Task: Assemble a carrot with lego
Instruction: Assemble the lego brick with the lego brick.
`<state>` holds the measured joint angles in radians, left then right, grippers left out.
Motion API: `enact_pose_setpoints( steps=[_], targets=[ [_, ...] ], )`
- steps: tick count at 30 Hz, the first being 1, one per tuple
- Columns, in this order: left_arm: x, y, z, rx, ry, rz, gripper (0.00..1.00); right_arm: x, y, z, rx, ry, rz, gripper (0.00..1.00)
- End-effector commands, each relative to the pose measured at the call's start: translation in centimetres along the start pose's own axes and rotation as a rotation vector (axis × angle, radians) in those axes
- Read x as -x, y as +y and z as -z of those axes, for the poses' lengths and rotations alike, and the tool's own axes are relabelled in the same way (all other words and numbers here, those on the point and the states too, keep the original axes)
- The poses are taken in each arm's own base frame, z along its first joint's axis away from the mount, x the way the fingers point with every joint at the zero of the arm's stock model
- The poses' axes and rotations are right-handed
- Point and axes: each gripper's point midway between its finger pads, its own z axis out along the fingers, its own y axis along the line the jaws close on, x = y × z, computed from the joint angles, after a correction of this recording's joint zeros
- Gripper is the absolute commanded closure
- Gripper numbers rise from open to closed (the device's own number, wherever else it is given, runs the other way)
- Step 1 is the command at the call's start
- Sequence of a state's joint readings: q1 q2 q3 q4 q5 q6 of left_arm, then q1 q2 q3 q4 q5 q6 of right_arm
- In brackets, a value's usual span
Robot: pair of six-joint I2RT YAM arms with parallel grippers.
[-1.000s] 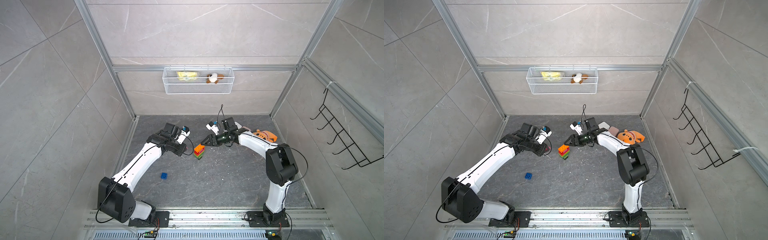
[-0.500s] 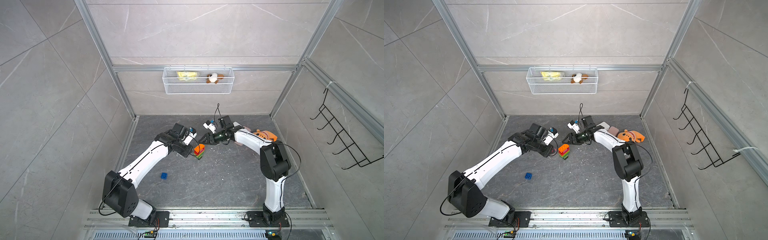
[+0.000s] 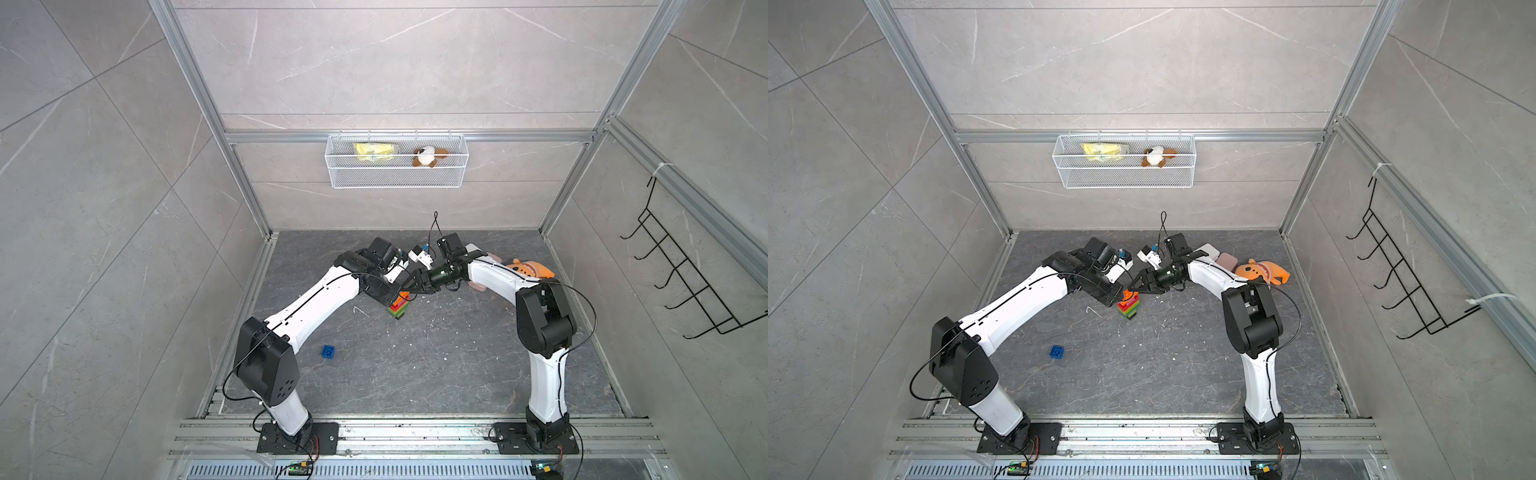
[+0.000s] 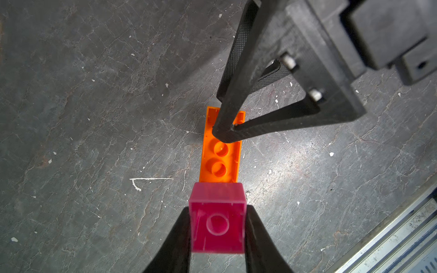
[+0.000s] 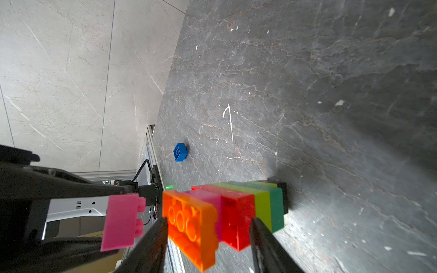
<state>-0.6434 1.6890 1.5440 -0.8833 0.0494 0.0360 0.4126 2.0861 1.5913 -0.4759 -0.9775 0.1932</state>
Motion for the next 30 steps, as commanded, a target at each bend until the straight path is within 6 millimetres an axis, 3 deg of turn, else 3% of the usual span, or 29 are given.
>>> enact_pose_setpoints(
  steps=[1,30],
  targets=[
    [-0.2,-0.2,0.6,0.021,0.037,0.013,0.98,0.2,0.2,-0.2,0.022,0.014,0.004,0.43],
    [-0.8,0.0,-0.6,0.062,0.121,-0.044,0.99,0.0,-1.0,-0.7,0.019,0.026,-0.025,0.49]
  ],
)
